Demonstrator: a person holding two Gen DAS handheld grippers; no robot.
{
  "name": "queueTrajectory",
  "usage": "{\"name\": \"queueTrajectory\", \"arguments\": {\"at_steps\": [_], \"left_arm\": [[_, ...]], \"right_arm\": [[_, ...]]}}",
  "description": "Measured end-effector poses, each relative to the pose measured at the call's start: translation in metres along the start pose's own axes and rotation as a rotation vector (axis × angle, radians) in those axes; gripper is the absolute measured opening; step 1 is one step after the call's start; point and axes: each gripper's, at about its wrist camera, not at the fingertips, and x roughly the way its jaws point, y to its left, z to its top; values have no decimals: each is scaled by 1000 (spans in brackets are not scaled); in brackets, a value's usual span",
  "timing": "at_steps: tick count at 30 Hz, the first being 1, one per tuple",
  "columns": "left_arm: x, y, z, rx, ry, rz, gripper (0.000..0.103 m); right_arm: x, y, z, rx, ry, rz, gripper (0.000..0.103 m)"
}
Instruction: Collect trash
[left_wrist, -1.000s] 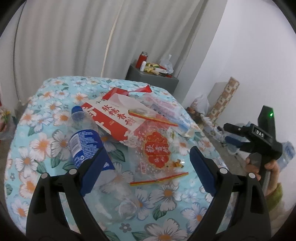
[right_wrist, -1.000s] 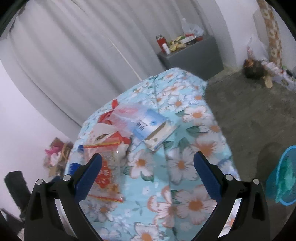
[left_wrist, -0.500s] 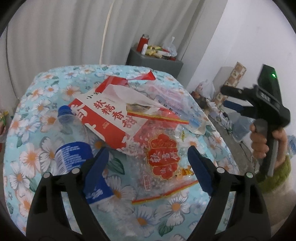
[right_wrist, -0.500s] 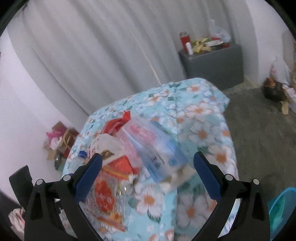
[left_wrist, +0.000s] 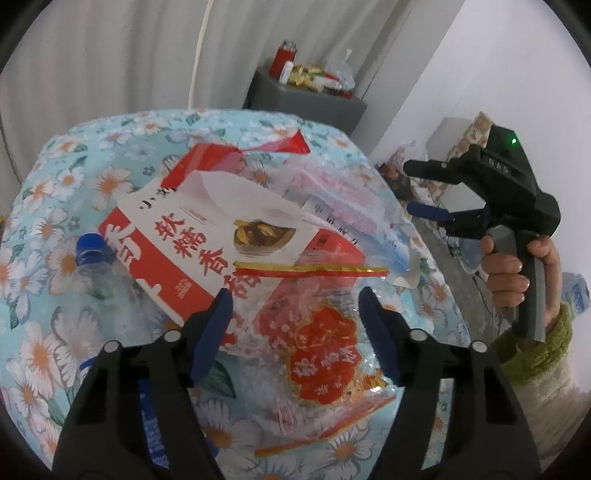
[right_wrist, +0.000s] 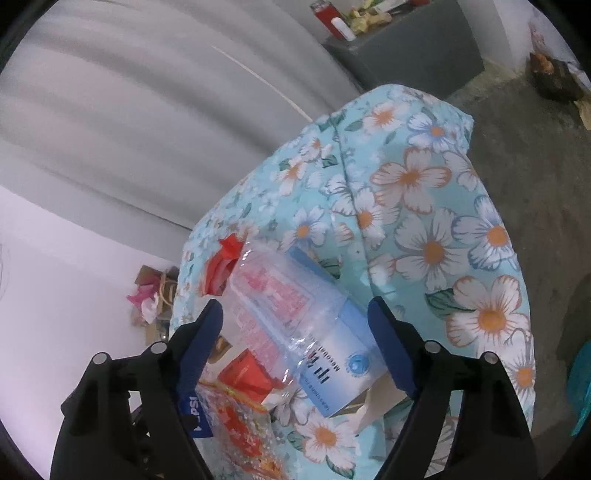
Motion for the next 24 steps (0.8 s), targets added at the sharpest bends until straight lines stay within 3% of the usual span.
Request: {"name": "queueTrajectory", "arguments": {"at_steps": [9, 14, 16, 24], "left_arm": [[13, -1, 1, 23, 24, 79, 46], [9, 2, 1, 12, 11, 76, 29], [7, 4, 1, -6, 3, 51, 17], [1, 0, -2, -13, -25, 5, 4]], "right_arm": [[26, -11, 14, 39, 56, 2, 70], [34, -12, 14, 40, 72, -3, 51], [33, -10, 13, 28, 67, -12, 47], [24, -5, 8, -15, 50, -36, 18]]}}
